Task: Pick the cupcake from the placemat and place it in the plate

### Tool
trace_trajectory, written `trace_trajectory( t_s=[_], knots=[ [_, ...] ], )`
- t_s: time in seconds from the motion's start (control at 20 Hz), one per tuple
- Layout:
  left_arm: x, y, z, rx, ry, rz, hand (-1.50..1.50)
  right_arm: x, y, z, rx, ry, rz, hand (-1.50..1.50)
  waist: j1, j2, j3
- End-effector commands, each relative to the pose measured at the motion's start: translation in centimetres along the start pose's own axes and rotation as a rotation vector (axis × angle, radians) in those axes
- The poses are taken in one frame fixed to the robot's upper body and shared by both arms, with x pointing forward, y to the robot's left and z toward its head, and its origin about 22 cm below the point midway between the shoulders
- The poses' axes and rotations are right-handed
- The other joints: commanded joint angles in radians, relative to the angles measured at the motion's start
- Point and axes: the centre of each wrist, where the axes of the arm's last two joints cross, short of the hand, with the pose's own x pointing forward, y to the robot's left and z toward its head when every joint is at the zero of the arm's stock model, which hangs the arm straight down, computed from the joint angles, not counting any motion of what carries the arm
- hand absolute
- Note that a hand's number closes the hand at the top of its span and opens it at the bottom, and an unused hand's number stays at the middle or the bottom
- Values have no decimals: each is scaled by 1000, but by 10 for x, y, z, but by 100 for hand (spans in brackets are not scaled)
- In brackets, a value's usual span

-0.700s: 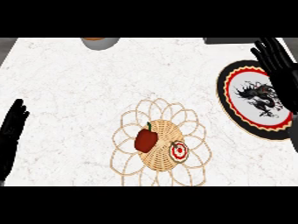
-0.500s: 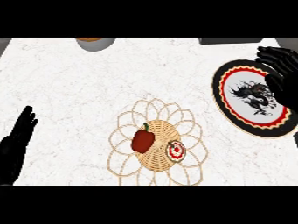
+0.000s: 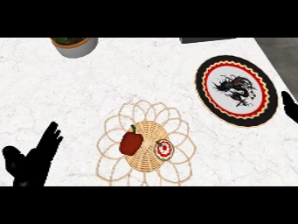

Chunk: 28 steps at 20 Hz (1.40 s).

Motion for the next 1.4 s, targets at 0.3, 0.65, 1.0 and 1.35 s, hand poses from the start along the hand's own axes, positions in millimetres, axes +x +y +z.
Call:
trace_trajectory(
  t_s=[0.3,0.65,1.0,1.35],
  knots=[
    [15,-26,-15,-90,10,10,0,21,-6,138,-91,21,123,-150,77,13,1],
    [17,-35,-16,-134,8,8,0,31,-28,183,244,221,369,-150,114,26,-4],
    [14,-49,-24,-175,10,-10,0,73,-10,193,292,355,528,-150,149,30,0],
    [11,-51,-29,-185,-3,-11,0,125,55,194,288,403,618,-150,159,26,4]
  ],
)
